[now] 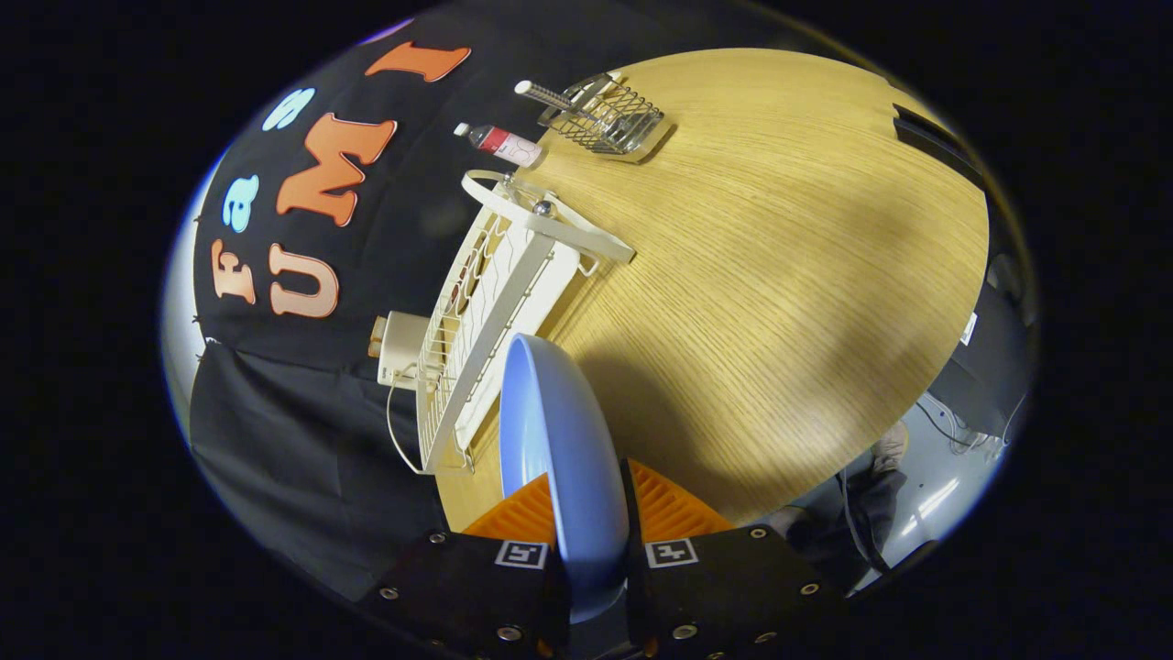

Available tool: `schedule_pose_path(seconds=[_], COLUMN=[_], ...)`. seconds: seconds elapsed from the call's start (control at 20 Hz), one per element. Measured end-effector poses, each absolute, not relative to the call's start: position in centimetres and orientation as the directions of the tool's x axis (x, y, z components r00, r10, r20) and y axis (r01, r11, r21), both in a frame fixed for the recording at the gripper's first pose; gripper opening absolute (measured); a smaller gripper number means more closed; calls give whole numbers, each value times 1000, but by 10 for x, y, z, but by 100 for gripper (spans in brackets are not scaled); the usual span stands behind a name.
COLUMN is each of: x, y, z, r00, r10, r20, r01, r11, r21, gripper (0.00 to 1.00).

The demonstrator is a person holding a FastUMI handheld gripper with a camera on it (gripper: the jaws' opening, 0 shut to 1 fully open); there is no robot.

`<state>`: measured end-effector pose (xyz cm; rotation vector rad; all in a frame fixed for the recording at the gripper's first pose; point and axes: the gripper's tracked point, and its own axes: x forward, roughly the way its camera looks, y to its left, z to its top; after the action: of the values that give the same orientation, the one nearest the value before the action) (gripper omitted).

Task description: Take the plate from the dish rack, then take the spoon from the basket and place it into the plate.

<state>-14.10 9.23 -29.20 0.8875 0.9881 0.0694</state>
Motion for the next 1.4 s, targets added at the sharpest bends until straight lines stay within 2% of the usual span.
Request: schedule_pose_path(seconds=[0.3,0.6,1.0,1.05,1.15,1.35,1.4], x=[-131,-128,-129,-127,-118,-99,-92], y=[98,97,71,64,48,19,12], z=[-294,-293,-262,-256,-246,-218,-212], r00=[567,558,572,580,597,647,662], r10=[411,400,350,329,283,208,187], r20=[-714,-727,-742,-745,-750,-733,-726], r01=[345,351,299,287,266,234,226], r11=[669,681,753,773,813,861,874], r21=[659,643,586,565,518,451,431], gripper=[26,33,63,72,82,96,97])
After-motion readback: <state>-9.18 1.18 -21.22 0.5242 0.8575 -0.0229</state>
